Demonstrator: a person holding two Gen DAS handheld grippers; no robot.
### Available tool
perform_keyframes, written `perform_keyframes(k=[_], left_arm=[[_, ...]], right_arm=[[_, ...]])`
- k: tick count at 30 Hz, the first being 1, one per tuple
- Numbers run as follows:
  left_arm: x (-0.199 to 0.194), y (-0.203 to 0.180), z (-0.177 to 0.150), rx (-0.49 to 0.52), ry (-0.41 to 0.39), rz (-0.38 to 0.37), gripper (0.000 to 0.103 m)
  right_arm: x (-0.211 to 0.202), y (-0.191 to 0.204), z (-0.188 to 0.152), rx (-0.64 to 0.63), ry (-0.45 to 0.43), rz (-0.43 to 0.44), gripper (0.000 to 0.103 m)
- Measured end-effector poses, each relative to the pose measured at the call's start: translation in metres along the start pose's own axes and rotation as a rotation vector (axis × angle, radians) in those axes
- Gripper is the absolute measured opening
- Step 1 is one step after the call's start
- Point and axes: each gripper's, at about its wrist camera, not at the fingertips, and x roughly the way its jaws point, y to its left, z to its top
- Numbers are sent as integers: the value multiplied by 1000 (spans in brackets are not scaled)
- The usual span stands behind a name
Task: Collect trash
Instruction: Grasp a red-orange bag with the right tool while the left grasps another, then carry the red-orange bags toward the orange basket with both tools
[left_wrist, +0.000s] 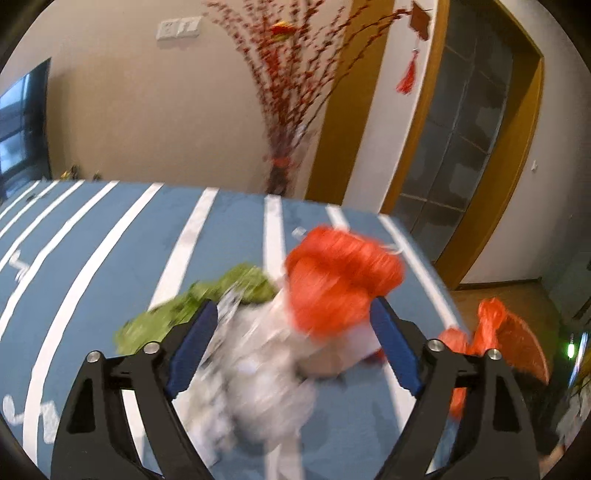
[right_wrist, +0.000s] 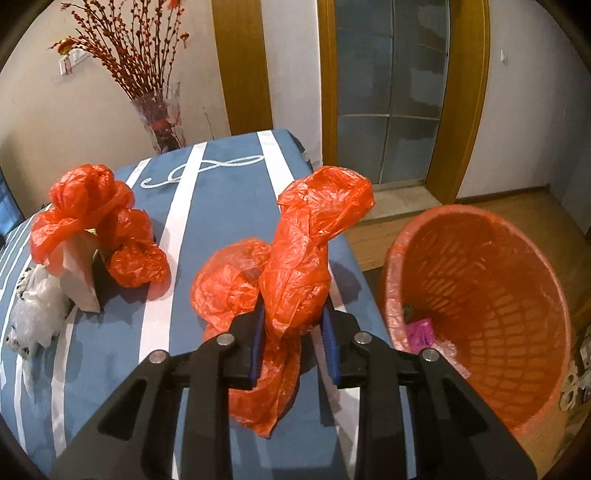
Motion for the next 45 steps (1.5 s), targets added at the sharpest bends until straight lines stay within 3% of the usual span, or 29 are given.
perform_keyframes(k=[5,9,13,15,19,22,25,35,45], left_arm=[[37,-35,25,58,18,34,92],[75,-48,30,82,94,86,93],[93,-48,24,76,168,83,92],[91,-46,18,65,177,51,84],[88,-42,12,46,191,-10,51],[85,-39,7,37,183,-43,34],[79,-36,5,31,163,-64,25],[51,-53,8,63,96,-91,21],[14,-96,-7,125,68,-185,21]], right_arm=[[-8,-4,-2,-9,-15,0,27],[-8,-8,-4,-8,-11,-3,27],[-4,-14,-8,2,1,-4,27],[-3,-16,-10,6,5,-3,27],[-2,-16,-13,10,7,-1,27],[-4,-17,-13,13,6,1,27],[-7,-18,-14,17,0,1,27],[-38,-27,-13,25,-62,-3,27],[-78,-55,-16,59,-126,-36,27]])
